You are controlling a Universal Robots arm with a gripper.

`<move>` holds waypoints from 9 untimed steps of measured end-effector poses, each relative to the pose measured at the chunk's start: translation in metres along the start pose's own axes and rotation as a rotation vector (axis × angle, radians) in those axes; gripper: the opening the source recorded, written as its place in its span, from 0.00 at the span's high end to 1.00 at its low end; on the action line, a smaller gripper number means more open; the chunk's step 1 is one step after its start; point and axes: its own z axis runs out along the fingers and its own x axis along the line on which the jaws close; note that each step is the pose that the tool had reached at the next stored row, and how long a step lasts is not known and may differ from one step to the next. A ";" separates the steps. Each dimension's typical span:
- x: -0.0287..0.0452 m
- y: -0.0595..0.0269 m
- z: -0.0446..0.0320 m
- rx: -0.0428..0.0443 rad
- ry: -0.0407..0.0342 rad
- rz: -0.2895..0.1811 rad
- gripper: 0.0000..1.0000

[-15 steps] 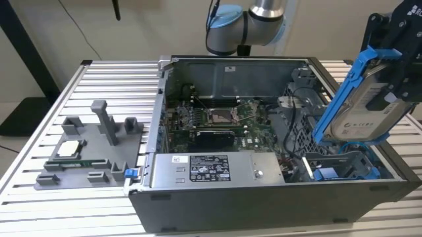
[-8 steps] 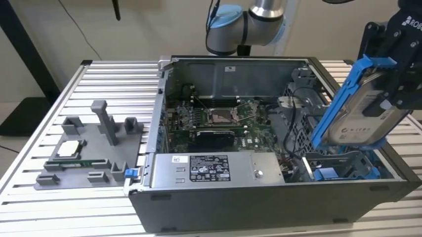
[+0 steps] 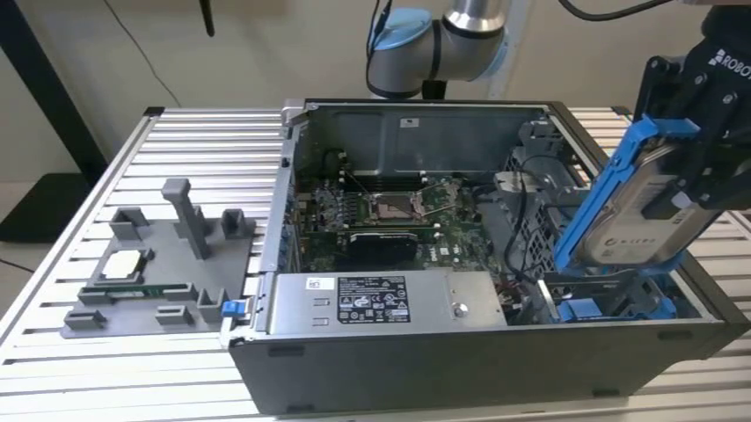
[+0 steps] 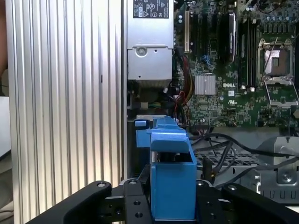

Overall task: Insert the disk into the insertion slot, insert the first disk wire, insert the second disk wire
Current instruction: 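Insert the disk into the insertion slot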

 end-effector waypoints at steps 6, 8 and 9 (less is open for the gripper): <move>0.0000 -0.0024 0.0094 0.0000 -0.0002 0.000 1.00; 0.0000 -0.0030 0.0124 0.0000 -0.0004 0.000 1.00; -0.0001 -0.0033 0.0138 0.0000 -0.0003 0.000 1.00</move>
